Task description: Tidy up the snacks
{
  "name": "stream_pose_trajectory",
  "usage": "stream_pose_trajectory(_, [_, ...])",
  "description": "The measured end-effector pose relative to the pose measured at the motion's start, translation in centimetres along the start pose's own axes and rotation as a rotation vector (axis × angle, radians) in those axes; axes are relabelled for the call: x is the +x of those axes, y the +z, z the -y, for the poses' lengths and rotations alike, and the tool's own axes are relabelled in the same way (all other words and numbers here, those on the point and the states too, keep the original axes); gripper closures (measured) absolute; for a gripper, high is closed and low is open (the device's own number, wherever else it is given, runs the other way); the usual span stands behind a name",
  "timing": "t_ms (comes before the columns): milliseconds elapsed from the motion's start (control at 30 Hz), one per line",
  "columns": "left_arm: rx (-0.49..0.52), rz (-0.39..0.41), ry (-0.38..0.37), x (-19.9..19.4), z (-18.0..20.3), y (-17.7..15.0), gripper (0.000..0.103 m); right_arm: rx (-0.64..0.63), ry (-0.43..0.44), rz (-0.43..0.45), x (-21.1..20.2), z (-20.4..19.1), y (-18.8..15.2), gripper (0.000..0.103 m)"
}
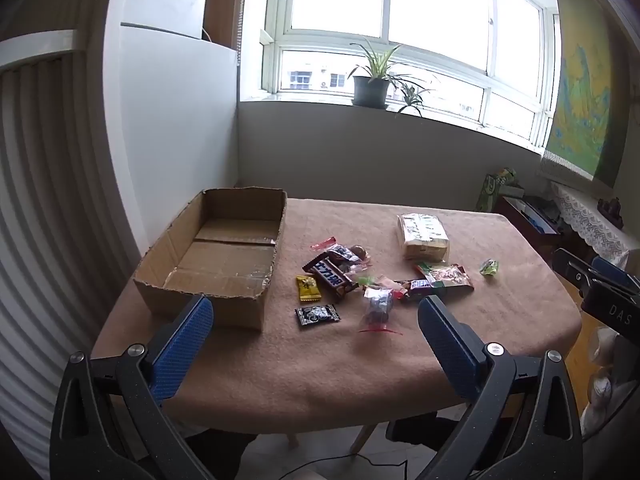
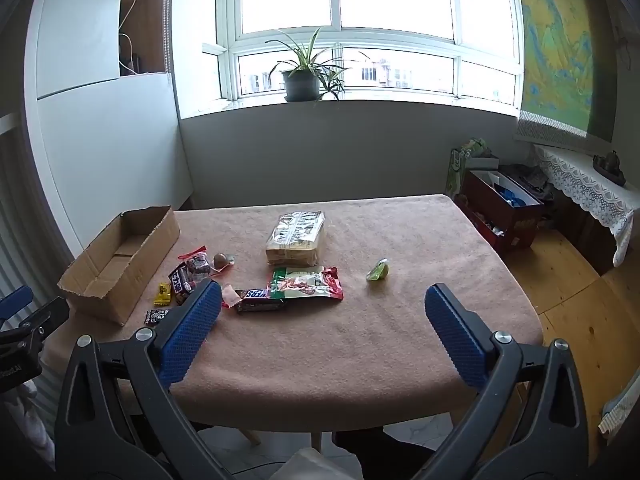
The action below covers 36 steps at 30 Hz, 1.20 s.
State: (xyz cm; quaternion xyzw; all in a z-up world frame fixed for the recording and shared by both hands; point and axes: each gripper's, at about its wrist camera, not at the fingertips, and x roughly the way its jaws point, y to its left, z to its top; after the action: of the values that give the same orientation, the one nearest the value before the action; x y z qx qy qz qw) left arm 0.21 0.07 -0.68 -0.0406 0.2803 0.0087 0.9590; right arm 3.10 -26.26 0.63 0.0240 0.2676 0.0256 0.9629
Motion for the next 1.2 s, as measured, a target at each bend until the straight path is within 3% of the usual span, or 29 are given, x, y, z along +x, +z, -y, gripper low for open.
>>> stream_pose_trajectory(1200, [-0.001,-0.007,-0.01,0.28,0.0,0.05,0.001,-0.01,-0.007,-0.005,0.28,-0.55,-0.13,0.0])
